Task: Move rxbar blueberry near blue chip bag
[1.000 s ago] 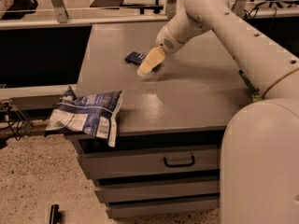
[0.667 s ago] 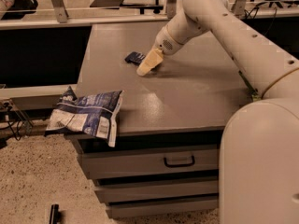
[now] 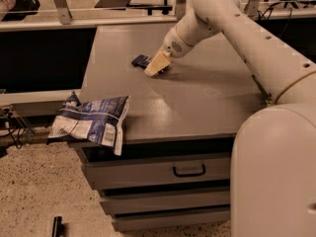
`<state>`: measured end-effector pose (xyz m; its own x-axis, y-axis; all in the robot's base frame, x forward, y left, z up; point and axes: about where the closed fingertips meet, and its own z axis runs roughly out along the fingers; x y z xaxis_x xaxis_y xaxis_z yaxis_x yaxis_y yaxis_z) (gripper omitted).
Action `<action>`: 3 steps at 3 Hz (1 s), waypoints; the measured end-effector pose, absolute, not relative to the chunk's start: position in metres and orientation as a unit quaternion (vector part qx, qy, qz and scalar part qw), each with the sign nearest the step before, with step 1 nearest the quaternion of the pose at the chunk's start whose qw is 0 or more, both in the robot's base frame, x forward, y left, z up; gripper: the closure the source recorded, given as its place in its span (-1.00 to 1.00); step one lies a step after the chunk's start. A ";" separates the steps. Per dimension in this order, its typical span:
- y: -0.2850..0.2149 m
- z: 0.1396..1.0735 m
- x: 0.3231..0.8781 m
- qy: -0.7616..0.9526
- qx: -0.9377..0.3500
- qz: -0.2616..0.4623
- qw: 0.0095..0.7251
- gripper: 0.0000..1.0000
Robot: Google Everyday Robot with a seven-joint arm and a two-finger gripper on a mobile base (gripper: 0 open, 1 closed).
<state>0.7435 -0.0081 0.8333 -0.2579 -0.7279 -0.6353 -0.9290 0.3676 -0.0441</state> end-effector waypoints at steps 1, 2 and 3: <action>-0.008 0.838 0.744 0.774 -0.535 0.173 0.291 0.97; -0.008 0.838 0.744 0.774 -0.535 0.173 0.291 1.00; 0.000 0.843 0.738 0.767 -0.541 0.183 0.294 1.00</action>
Offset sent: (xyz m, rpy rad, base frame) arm 0.0000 0.0000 0.0037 0.0000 0.0001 0.0001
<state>0.7380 0.0004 0.8429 -0.2422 -0.7208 -0.6495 -0.9366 0.3485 -0.0376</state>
